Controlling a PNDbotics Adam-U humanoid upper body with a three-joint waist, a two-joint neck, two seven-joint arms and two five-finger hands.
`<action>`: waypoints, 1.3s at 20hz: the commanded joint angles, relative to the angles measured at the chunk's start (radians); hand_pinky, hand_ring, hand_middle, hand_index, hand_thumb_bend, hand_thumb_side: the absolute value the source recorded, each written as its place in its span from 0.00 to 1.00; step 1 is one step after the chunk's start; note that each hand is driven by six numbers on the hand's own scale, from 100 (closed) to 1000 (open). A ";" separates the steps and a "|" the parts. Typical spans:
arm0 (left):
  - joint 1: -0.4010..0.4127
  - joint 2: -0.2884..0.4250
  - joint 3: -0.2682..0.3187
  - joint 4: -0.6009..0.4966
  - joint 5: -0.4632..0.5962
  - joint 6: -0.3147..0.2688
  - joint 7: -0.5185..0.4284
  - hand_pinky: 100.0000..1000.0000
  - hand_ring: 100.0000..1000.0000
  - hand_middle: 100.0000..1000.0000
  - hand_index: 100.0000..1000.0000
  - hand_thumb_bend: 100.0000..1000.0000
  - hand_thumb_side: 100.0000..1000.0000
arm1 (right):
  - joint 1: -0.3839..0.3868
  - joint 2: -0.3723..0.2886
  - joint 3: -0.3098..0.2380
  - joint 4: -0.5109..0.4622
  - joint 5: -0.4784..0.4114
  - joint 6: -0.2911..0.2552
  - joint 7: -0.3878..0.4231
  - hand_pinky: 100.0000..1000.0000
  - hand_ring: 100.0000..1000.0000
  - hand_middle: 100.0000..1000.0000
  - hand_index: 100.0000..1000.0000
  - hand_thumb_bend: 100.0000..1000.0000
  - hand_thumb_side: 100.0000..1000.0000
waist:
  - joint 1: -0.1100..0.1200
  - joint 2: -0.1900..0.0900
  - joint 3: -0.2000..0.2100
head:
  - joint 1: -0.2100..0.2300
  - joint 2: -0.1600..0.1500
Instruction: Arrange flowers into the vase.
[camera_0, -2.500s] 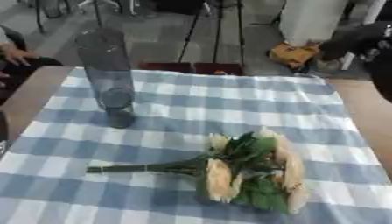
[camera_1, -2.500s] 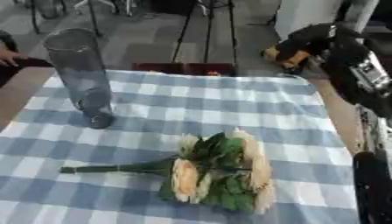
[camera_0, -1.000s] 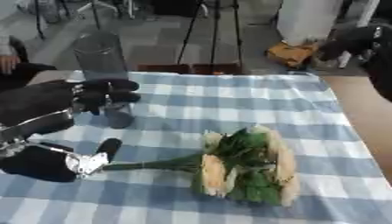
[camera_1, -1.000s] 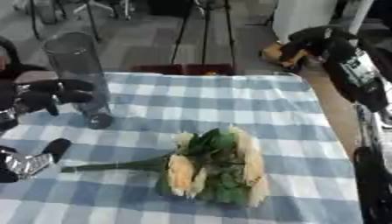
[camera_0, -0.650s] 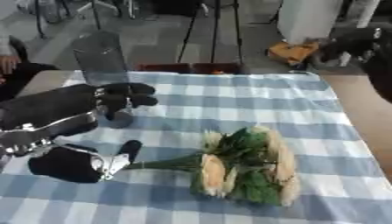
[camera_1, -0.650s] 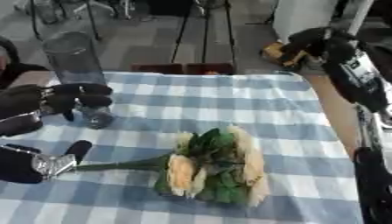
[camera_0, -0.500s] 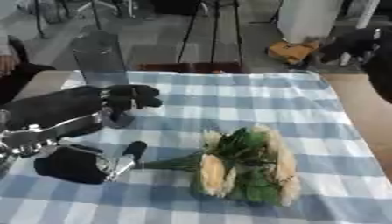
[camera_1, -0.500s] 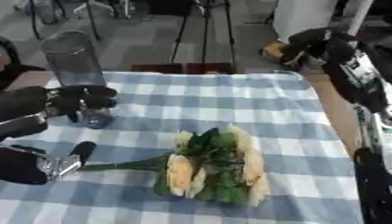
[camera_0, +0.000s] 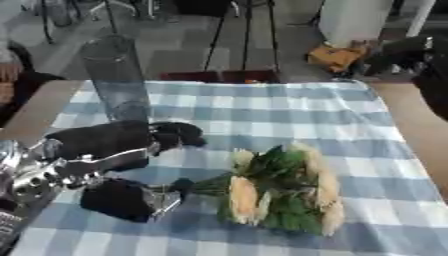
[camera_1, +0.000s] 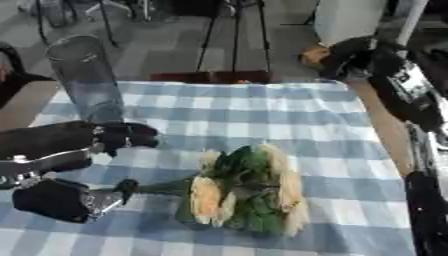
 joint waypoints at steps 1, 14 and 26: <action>-0.014 -0.007 -0.007 0.038 -0.029 -0.016 -0.011 0.75 0.96 1.00 1.00 0.02 0.58 | -0.010 -0.023 -0.008 -0.013 0.003 -0.033 0.036 0.74 0.57 0.49 0.77 0.00 1.00 | 0.000 -0.012 -0.002 | 0.005 -0.013; -0.025 -0.082 -0.020 0.252 -0.196 -0.127 0.043 0.76 0.96 1.00 1.00 0.16 0.64 | -0.008 -0.021 -0.011 -0.008 0.003 -0.038 0.045 0.74 0.57 0.49 0.76 0.00 1.00 | -0.004 0.000 -0.016 | 0.025 -0.030; -0.034 -0.152 -0.030 0.390 -0.272 -0.154 0.110 0.72 0.92 1.00 1.00 0.09 0.62 | -0.005 -0.021 -0.016 -0.002 0.002 -0.048 0.047 0.74 0.57 0.48 0.76 0.00 1.00 | -0.009 0.011 -0.024 | 0.037 -0.038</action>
